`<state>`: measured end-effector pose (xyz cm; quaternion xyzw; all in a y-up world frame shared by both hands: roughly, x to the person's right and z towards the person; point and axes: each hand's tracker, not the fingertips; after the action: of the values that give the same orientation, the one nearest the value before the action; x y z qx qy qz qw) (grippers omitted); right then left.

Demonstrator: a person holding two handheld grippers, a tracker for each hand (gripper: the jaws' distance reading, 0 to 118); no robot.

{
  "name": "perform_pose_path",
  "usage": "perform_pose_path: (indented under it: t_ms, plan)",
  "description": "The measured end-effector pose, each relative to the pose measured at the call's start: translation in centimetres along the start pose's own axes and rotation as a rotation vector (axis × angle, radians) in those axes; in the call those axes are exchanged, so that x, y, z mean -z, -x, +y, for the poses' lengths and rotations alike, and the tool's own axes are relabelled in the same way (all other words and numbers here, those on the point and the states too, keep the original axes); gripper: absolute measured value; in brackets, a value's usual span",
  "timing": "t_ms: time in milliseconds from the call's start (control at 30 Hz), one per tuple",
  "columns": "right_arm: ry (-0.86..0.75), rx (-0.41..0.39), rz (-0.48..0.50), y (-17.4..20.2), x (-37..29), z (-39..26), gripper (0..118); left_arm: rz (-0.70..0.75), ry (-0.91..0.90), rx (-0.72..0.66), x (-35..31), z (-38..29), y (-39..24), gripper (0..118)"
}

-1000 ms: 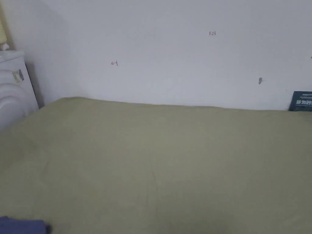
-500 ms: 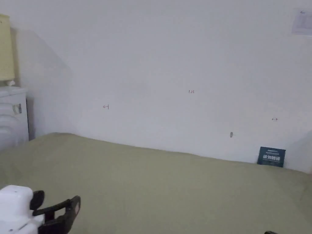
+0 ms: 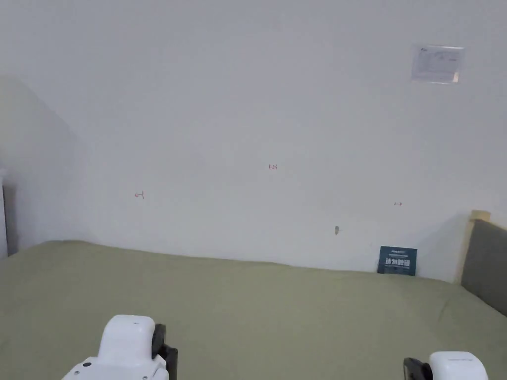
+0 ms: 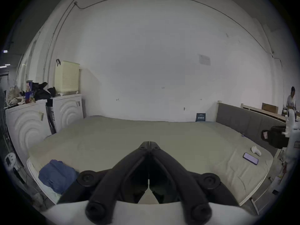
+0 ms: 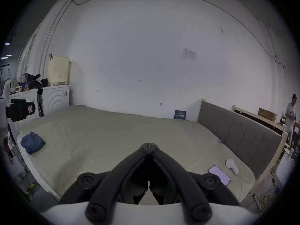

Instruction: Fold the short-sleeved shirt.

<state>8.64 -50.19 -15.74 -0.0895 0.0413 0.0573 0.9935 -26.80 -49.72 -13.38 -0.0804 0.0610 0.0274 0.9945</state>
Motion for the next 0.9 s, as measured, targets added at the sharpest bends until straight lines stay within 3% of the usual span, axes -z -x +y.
perform_pose_path:
  t_ms: [67,200,233,300,333,367,400,467,600,900]
  plan:
    - [-0.027,-0.014,-0.026,0.0,-0.2,0.7,0,0.071,-0.035,0.014,-0.2,0.5,0.5,0]
    - [-0.051,-0.045,-0.093,-0.1,0.2,1.4,0,0.070,-0.053,0.024,-0.4,1.9,1.1,5]
    - [-0.049,-0.043,-0.102,-0.2,0.4,1.5,0,0.067,-0.058,0.026,-0.4,2.1,1.3,11]
    - [-0.046,-0.039,-0.109,-0.3,0.4,1.8,8,0.055,-0.065,0.010,-0.8,2.3,1.5,47]
    - [-0.048,-0.036,-0.105,-0.4,0.4,1.9,25,0.049,-0.071,-0.001,-0.9,2.3,1.5,77]
    - [-0.053,-0.033,-0.103,-0.3,0.3,1.9,72,0.023,-0.081,-0.018,-1.0,2.2,1.6,106]
    - [-0.057,-0.035,-0.096,-0.3,0.4,1.9,115,0.030,-0.075,-0.024,-1.1,2.1,1.6,114]
    - [-0.112,-0.093,-0.137,-0.1,0.3,0.8,113,0.046,-0.153,-0.032,-1.7,1.6,1.3,113]
    - [-0.114,-0.048,-0.087,0.1,-0.1,0.4,118,0.036,-0.037,0.012,-0.6,1.1,1.2,113]
    - [-0.209,-0.004,-0.096,0.1,-0.9,0.5,118,0.038,-0.035,-0.013,0.3,0.6,1.3,113]
